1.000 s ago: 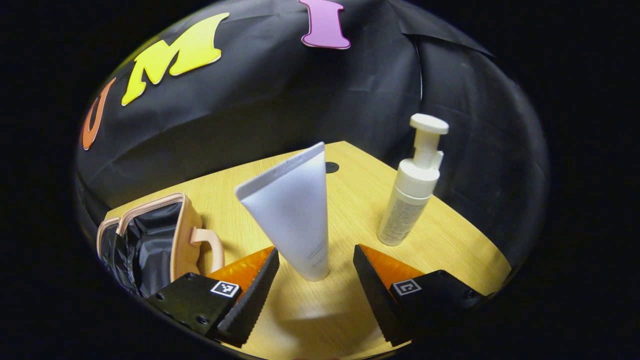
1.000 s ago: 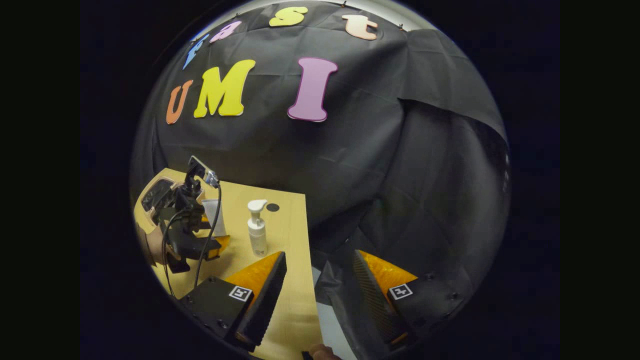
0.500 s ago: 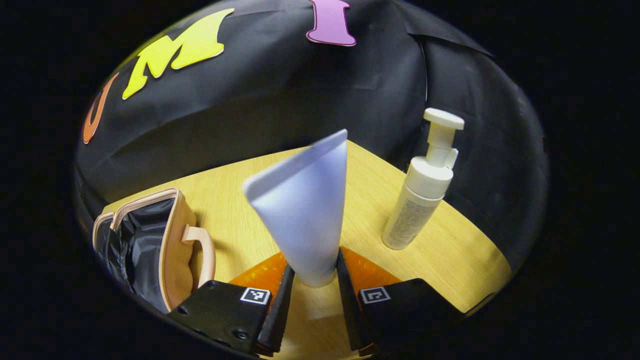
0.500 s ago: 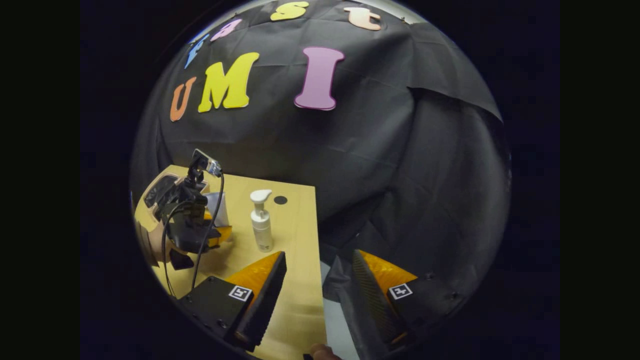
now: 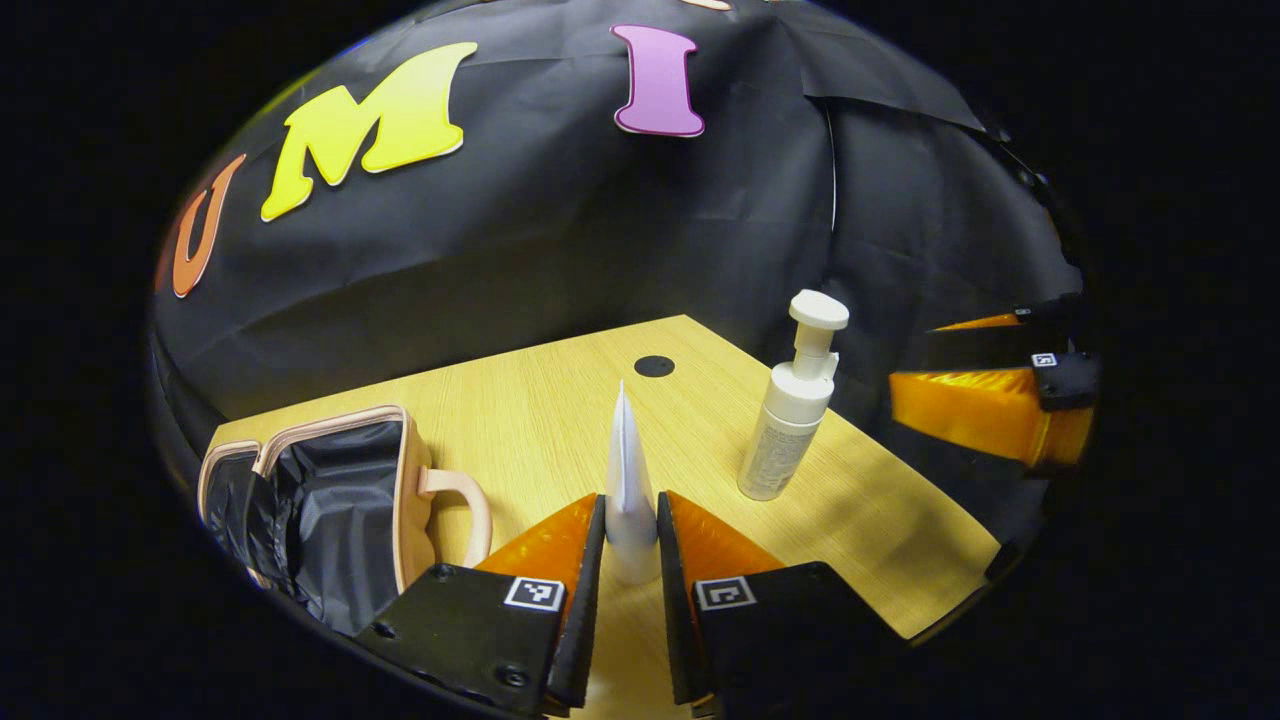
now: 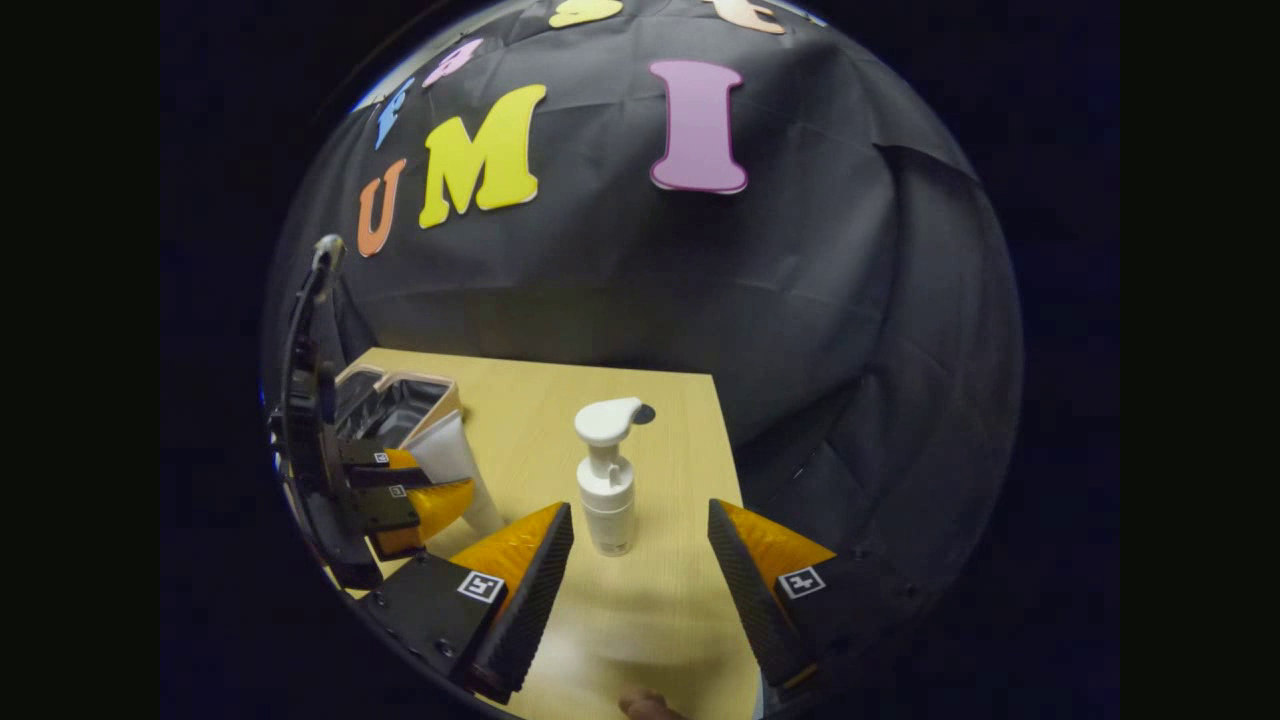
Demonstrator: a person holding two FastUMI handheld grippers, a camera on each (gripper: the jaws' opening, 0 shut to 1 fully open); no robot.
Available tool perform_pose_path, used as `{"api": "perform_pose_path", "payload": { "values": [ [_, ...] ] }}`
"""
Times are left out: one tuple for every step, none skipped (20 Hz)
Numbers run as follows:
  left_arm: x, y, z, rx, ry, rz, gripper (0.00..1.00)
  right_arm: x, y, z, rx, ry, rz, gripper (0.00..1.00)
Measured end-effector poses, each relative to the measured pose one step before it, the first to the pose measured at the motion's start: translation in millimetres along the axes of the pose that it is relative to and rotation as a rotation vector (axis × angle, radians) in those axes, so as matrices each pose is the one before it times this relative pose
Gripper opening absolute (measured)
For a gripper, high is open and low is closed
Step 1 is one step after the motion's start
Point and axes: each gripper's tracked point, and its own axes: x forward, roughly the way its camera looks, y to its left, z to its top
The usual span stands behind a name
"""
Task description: First open the suitcase, pack the skin care products into it, and then close the suitcase.
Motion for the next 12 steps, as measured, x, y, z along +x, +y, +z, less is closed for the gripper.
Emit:
{"api": "perform_pose_path", "payload": {
  "values": [
    [1.66,-0.48,-0.02,-0.00400,-0.00532,-0.00237,0.34,1.87,5.13,1.37,-0.00698,-0.01167,0.00639,0.80],
    [3.37,0.26,-0.45,-0.00785,-0.00711,-0.00517,0.34,3.80,0.69,1.62,-0.01030,-0.00542,-0.00823,0.81],
    [3.80,-0.11,-0.98,-0.00506,-0.00128,-0.00523,0.34,4.14,1.05,-0.77,-0.00267,0.00307,-0.00300,0.81],
    [0.88,0.78,-1.13,-0.00426,0.00141,-0.00199,0.34,3.02,3.25,-0.20,0.00043,0.00685,0.00200,0.80],
    [1.20,0.93,1.24,0.00086,-0.00389,0.00270,0.34,2.55,0.60,0.25,-0.00522,-0.00024,-0.00525,0.81],
    [-0.25,0.06,-0.15,0.00774,0.00142,0.00355,0.33,0.79,0.75,1.88,-0.00166,-0.00531,0.00055,0.80],
    [0.37,0.11,0.35,0.01081,0.00352,0.00075,0.30,-0.12,0.18,1.10,-0.00240,-0.00554,0.00195,0.80],
    [0.25,-0.45,0.40,0.00322,0.00024,0.00042,0.34,1.86,-0.28,0.01,-0.00380,-0.00006,0.00277,0.80],
    [-0.61,1.08,-0.76,-0.00512,-0.00105,0.00597,0.31,3.47,-0.02,-0.24,-0.00304,0.00208,-0.00041,0.81],
    [0.23,0.32,0.21,-0.01233,-0.00504,0.00125,0.25,3.48,-0.95,-0.96,0.00581,0.00302,0.00071,0.81],
    [-0.38,0.41,0.44,-0.01127,-0.00242,0.00082,0.24,3.30,0.76,0.10,0.00815,0.00162,0.00484,0.81],
    [0.65,-0.98,0.83,-0.00444,-0.00573,-0.00500,0.23,7.39,0.34,1.47,0.00747,0.00189,-0.00199,0.81]
  ]
}}
